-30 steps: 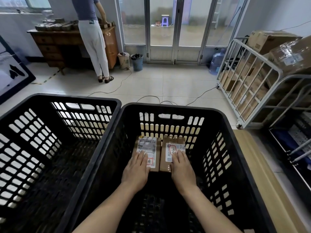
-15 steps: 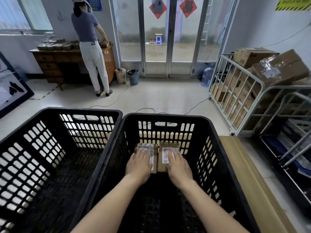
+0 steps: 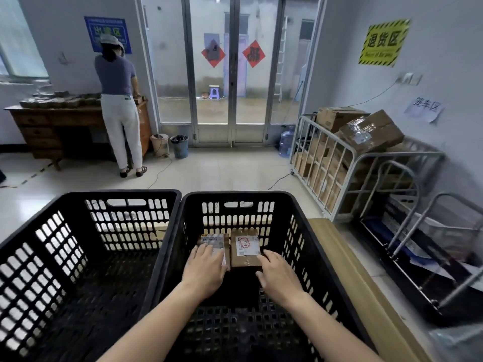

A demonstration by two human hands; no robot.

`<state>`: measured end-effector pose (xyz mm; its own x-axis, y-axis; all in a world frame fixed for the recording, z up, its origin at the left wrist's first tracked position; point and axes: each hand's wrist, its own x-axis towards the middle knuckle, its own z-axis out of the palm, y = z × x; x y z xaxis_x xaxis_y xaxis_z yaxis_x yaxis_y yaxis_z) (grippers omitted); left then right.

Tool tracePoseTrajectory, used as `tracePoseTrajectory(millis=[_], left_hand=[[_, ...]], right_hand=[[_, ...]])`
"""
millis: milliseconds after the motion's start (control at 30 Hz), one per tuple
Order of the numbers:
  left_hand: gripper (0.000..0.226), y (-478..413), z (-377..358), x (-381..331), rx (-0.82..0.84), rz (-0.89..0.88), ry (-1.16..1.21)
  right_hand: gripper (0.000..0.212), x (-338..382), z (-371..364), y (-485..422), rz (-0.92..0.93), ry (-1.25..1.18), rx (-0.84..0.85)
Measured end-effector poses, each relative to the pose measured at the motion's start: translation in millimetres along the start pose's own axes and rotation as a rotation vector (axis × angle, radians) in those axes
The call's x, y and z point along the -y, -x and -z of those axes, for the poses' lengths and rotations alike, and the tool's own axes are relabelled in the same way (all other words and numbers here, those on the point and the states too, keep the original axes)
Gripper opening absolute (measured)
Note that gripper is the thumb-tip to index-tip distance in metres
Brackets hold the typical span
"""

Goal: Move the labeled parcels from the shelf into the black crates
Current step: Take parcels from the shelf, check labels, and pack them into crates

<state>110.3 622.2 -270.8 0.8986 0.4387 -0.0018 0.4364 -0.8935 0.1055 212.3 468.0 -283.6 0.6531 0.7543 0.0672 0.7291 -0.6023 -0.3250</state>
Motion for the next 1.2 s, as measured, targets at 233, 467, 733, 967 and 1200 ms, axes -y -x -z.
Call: tracePoseTrajectory(millis=[233, 467, 733, 967, 1200], left_hand=[[0.045, 46, 26, -9, -0.106, -0.197, 0.039], [0.046, 106, 46, -9, -0.169, -0.359, 0.090], [0.045, 160, 64, -38, -0.166, -0.558, 0.125], [0.042, 197, 74, -90, -0.138, -0.729, 0.193], [0.044, 246, 75, -164, -0.120, -0.927, 0.230]], right_hand=[[0.048, 29, 33, 64, -0.094, 0.024, -0.091], [0.045, 59, 59, 144, -0.201, 0.059, -0.241], [0.046, 83, 76, 245, -0.434, 0.097, -0.293], [0.045, 83, 105, 328, -0.626, 0.192, -0.339], [0.045, 80, 137, 430, -0.817, 0.225, -0.425]])
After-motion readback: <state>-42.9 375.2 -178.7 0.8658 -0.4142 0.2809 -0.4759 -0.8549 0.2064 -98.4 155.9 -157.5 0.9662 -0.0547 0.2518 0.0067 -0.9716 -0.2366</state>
